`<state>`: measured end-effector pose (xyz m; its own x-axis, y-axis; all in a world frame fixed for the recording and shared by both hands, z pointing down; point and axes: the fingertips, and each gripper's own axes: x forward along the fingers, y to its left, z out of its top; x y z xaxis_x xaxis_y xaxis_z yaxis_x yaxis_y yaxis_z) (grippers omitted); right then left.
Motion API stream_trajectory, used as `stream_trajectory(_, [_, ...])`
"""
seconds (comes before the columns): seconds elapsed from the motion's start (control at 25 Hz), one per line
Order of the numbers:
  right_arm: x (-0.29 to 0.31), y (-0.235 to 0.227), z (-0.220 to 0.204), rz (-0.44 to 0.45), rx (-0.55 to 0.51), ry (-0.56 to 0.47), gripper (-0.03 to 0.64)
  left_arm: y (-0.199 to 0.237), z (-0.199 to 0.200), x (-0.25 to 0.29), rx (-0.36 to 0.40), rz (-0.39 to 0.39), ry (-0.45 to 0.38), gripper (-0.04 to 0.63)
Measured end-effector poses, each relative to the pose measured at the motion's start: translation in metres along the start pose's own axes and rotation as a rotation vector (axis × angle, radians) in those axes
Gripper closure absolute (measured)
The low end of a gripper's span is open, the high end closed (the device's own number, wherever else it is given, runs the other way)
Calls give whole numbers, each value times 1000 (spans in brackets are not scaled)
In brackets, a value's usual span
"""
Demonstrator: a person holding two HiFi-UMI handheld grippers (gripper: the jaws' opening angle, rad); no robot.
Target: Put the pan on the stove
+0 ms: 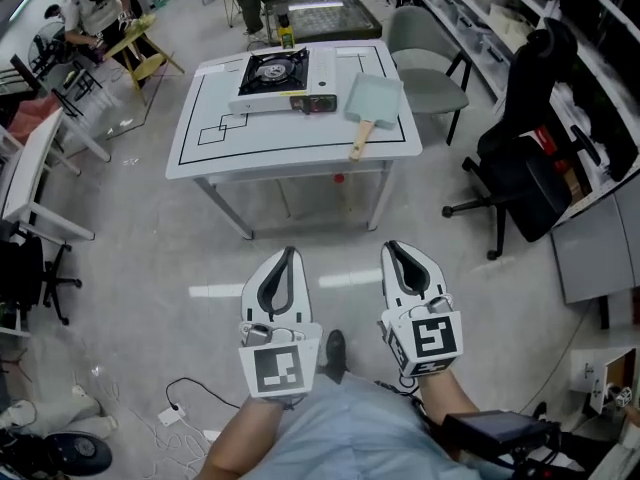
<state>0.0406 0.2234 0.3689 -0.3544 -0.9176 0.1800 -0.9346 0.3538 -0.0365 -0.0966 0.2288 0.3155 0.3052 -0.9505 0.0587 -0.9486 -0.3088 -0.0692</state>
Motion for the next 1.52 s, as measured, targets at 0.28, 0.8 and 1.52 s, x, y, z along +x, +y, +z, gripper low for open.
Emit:
stream_trajectory(0.28, [36,-16,40,-45,-25,-57,566,17,24,45,14,-45,-50,577])
stream_trajectory(0.8, [120,-79,-4,-81,48,35,566,15,-25,151,16,-84,58,577])
stream_trajectory(1.52, [287,-203,59,0,68,-15,566,21,24,343,77,-5,13,577])
